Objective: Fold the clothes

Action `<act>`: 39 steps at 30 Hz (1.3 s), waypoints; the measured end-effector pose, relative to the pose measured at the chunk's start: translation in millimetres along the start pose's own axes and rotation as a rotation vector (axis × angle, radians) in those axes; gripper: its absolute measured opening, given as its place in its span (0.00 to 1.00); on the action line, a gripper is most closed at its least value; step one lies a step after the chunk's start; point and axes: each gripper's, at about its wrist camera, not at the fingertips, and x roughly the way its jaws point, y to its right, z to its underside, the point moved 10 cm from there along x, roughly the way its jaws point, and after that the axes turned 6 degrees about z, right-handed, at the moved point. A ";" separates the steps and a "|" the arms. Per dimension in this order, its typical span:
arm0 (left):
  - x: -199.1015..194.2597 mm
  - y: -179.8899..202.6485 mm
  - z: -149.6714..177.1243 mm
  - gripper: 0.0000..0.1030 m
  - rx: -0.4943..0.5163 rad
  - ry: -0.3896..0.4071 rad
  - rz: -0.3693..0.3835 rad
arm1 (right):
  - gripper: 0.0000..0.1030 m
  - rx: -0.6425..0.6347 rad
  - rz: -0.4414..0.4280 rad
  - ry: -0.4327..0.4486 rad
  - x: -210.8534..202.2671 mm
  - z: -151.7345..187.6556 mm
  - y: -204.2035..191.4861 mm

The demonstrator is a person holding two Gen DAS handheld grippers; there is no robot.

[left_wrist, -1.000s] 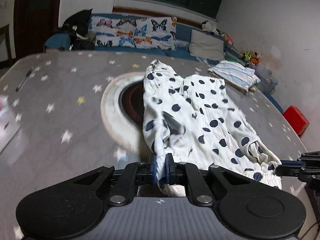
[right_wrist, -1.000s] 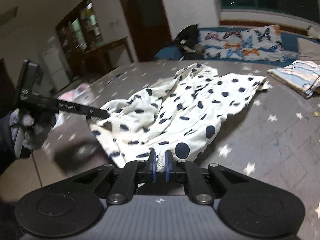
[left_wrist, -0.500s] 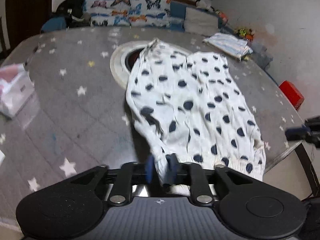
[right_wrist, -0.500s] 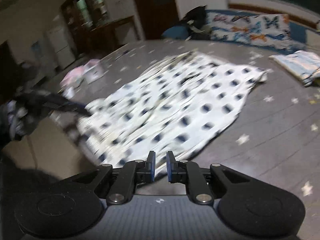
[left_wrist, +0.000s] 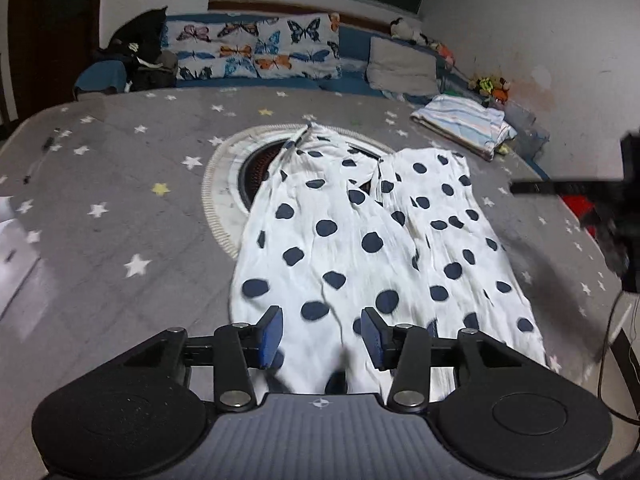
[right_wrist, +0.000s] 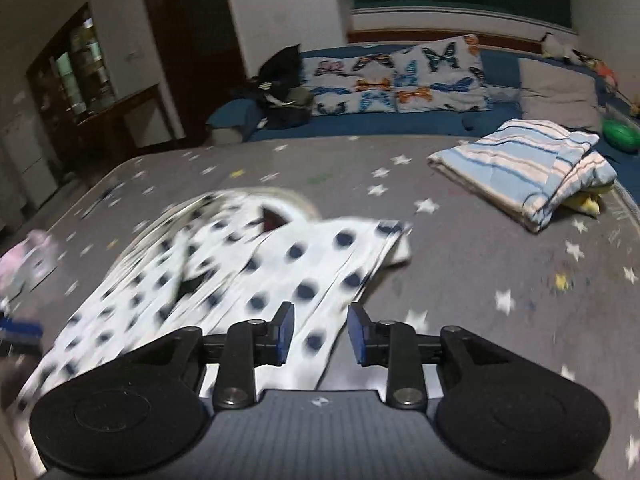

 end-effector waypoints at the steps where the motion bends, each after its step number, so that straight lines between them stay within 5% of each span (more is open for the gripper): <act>1: 7.7 0.3 -3.6 0.49 -0.001 -0.008 -0.001 | 0.33 0.014 0.009 -0.002 11.2 -6.9 5.5; 9: 60.4 -0.3 -41.1 0.62 0.036 -0.014 -0.084 | 0.38 0.141 0.064 -0.041 89.4 -40.3 46.4; 18: 84.1 -2.9 -52.3 0.70 0.076 -0.022 -0.145 | 0.36 0.183 0.018 -0.076 117.7 -39.6 43.9; 22: 87.5 -2.0 -53.7 0.72 0.083 -0.023 -0.147 | 0.11 0.170 0.003 -0.074 118.0 -41.3 35.9; 29: 87.6 -3.6 -54.1 0.75 0.089 -0.016 -0.163 | 0.03 0.112 0.001 0.016 96.7 -61.5 18.2; 36: 89.0 -5.7 -51.6 0.76 0.083 -0.018 -0.157 | 0.03 0.037 -0.077 0.247 24.4 -99.6 0.8; 39: 89.4 -7.7 -49.9 0.76 0.080 -0.020 -0.155 | 0.03 0.004 -0.034 0.245 4.5 -88.4 12.3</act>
